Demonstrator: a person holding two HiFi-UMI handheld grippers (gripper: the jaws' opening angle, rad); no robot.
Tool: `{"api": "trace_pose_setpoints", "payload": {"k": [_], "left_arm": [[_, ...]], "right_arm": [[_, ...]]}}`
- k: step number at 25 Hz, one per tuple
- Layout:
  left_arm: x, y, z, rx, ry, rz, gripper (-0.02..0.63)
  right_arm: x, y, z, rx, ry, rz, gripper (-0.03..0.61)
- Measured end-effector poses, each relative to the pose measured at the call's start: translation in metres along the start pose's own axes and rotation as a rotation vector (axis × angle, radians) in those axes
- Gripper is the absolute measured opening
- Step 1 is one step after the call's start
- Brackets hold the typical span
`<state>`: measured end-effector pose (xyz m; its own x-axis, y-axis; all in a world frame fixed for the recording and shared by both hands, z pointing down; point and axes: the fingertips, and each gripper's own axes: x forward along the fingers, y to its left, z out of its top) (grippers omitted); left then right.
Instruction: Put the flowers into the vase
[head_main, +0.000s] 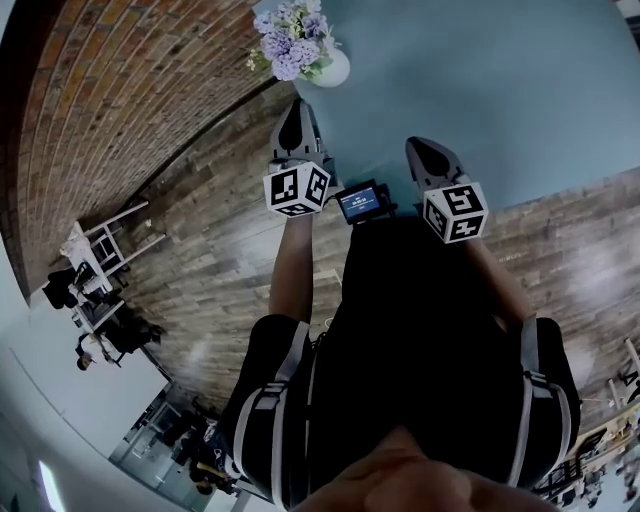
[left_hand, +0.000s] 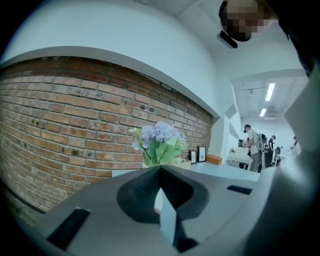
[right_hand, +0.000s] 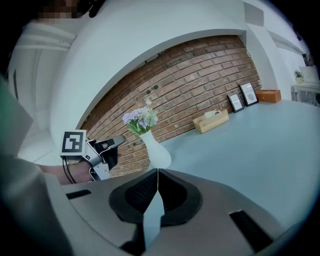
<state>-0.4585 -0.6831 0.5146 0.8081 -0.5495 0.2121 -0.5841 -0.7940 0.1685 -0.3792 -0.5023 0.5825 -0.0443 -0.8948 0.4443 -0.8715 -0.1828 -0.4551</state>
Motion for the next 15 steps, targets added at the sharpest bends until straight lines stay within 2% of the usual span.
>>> {"api": "trace_pose_setpoints", "payload": {"k": [3, 6, 11, 15], "left_arm": [[-0.026, -0.009, 0.010, -0.059, 0.001, 0.046, 0.025], [-0.053, -0.015, 0.001, -0.092, 0.031, 0.090, 0.025], [-0.138, -0.022, -0.031, -0.171, 0.105, 0.321, 0.025], [-0.169, -0.055, -0.028, -0.240, 0.129, 0.414, 0.025]], "right_arm": [[0.000, 0.007, 0.001, -0.008, -0.003, 0.042, 0.018], [0.003, 0.012, 0.001, -0.019, -0.029, 0.082, 0.018], [-0.013, 0.029, 0.008, -0.013, -0.054, 0.218, 0.018], [-0.028, 0.038, 0.031, -0.002, -0.049, 0.324, 0.018]]}}
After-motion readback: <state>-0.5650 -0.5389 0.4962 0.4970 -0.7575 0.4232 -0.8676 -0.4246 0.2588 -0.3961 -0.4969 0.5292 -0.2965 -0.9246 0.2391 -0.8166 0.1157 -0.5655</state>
